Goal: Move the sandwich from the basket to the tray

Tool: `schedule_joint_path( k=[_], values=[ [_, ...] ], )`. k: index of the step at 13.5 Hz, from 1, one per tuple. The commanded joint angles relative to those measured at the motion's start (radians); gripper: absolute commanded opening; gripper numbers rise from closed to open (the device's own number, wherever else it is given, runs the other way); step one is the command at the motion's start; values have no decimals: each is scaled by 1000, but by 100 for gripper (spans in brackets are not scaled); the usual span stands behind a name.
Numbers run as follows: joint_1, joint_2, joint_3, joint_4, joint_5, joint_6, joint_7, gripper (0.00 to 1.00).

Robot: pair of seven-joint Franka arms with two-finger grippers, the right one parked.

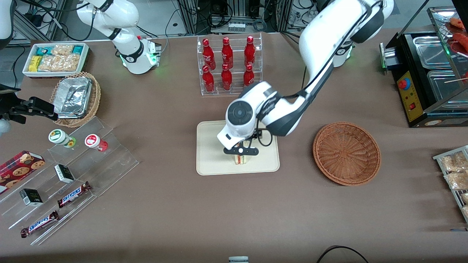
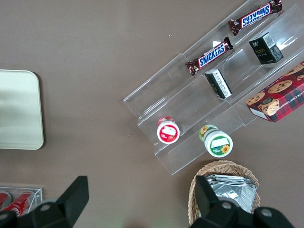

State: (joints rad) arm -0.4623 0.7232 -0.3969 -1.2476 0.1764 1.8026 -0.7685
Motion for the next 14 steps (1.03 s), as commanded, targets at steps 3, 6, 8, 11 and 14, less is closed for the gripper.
schedule_joint_path(
  k=[3,6,8,11,14],
  values=[
    [88,-128,4,-26,3,-45,-18,100],
    [190,-157,3,-32,3,-57,-2,100],
    [252,-175,3,-33,3,-106,50,100],
    [339,-220,3,-38,-21,-182,132,100],
    [439,-348,4,-176,-92,-178,160,100]
  ],
)
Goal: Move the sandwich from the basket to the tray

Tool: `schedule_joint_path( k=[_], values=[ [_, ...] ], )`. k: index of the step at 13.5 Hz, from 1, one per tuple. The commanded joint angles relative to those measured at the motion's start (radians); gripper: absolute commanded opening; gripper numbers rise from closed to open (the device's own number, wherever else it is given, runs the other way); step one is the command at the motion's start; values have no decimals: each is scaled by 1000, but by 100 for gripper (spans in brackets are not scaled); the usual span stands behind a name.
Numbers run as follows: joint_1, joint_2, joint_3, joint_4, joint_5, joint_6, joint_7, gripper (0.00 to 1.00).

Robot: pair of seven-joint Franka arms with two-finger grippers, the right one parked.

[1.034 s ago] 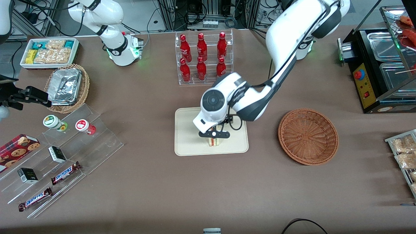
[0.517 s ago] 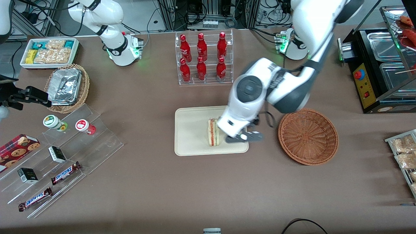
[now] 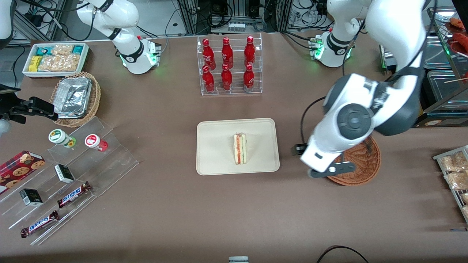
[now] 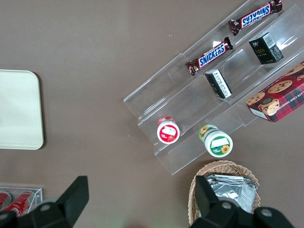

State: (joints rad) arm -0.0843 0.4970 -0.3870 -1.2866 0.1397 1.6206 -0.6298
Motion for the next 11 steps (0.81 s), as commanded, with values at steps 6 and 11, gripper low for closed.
schedule_joint_path(
  k=[6,11],
  values=[
    [162,-326,-4,-342,-95,4,230,100],
    [205,-521,36,-438,-120,-161,430,100]
  ],
)
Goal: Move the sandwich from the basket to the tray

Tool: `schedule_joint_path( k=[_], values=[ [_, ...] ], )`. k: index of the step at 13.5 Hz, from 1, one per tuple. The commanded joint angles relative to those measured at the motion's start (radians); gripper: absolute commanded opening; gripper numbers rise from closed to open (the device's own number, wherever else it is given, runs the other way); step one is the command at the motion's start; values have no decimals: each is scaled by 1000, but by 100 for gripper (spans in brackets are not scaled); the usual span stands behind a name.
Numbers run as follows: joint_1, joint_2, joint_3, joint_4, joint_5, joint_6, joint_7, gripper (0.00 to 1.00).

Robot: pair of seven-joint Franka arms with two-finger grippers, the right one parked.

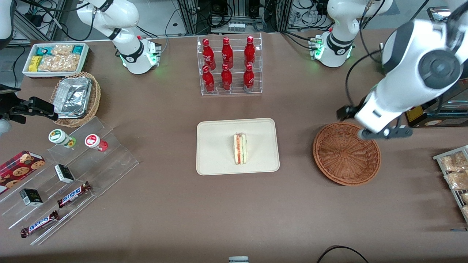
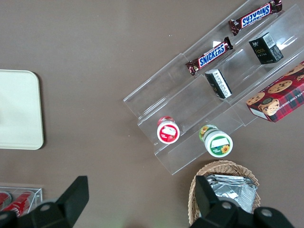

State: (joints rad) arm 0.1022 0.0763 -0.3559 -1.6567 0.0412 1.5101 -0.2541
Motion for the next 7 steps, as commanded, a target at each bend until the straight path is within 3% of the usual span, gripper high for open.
schedule_joint_path(
  k=[1,3,7],
  values=[
    [27,-127,20,-66,-46,-92,73,100],
    [27,-188,70,-63,-78,-177,122,100],
    [63,-268,78,-60,-80,-269,138,100]
  ],
)
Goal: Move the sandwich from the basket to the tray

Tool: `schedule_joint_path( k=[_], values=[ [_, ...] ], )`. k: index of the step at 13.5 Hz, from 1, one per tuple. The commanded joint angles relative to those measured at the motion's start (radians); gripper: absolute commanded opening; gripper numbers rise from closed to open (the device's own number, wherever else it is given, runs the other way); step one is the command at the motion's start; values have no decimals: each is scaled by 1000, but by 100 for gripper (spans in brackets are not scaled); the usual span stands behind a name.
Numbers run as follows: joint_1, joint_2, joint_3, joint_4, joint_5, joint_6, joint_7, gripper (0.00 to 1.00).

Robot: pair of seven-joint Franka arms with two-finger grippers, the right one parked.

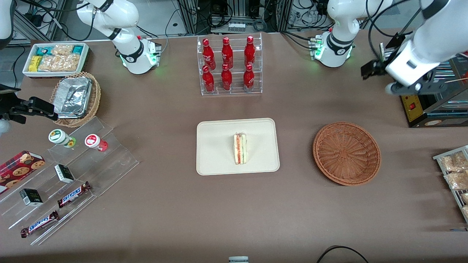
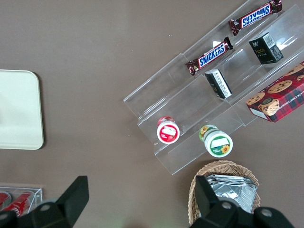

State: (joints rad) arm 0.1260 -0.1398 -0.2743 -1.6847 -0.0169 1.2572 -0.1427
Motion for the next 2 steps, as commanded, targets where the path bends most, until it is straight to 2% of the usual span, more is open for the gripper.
schedule_joint_path(
  k=[1,2],
  values=[
    [44,-60,-3,-32,-20,-25,52,100],
    [46,-60,-2,-32,-18,-35,84,100]
  ],
)
